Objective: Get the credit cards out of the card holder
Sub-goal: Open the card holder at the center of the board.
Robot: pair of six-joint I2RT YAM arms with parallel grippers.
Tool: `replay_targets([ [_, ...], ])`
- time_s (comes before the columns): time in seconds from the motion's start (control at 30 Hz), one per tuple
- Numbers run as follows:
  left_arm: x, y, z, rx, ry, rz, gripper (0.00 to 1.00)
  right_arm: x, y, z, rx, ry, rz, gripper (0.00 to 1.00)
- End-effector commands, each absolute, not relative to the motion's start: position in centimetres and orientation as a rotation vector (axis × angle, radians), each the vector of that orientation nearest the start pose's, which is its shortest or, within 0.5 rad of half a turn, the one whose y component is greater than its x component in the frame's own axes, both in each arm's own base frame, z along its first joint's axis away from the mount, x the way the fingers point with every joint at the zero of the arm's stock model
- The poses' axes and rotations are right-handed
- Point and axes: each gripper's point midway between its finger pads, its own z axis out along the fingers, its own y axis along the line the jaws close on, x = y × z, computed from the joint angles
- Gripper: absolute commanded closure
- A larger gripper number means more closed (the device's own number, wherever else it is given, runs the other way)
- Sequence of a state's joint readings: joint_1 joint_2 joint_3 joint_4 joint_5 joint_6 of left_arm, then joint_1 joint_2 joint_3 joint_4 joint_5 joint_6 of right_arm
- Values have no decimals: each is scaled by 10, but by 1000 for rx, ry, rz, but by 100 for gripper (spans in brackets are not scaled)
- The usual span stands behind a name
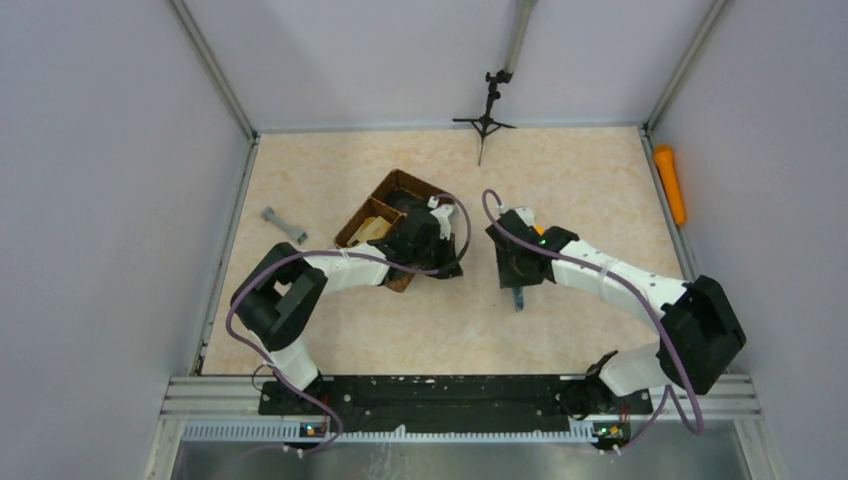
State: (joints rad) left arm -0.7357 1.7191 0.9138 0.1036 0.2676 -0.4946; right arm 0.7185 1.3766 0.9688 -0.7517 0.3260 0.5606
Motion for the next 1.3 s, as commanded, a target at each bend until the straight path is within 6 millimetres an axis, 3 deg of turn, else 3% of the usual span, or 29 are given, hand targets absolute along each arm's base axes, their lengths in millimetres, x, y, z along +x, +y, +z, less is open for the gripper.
replay_targets([
  [0.0,286,-341,79,401,2314,-976,100,241,207,105,-153,2562,258,53],
  [0.1,283,-345,77,418,2328,-1010,100,235,235,119,-162,2488,523,38],
  [0.17,282,-346,76,426,2333,-1019,100,233,239,128,-151,2443,604,34],
  [0.23,281,-347,77,433,2333,-1027,100,235,235,130,-119,2433,632,34],
  [0.37,275,-354,78,475,2325,-1090,98,237,206,127,-44,2456,554,37],
  [0.53,260,-369,76,542,2338,-1197,72,229,165,98,25,2524,401,36],
  [0.67,247,-381,74,586,2351,-1256,48,217,156,67,48,2566,388,36],
  [0.77,241,-386,69,582,2377,-1314,44,214,154,56,71,2560,400,36],
  [0.97,228,-399,60,604,2432,-1388,49,208,161,42,110,2560,480,45],
  [1.27,219,-410,58,615,2442,-1494,48,203,178,34,125,2546,632,69],
])
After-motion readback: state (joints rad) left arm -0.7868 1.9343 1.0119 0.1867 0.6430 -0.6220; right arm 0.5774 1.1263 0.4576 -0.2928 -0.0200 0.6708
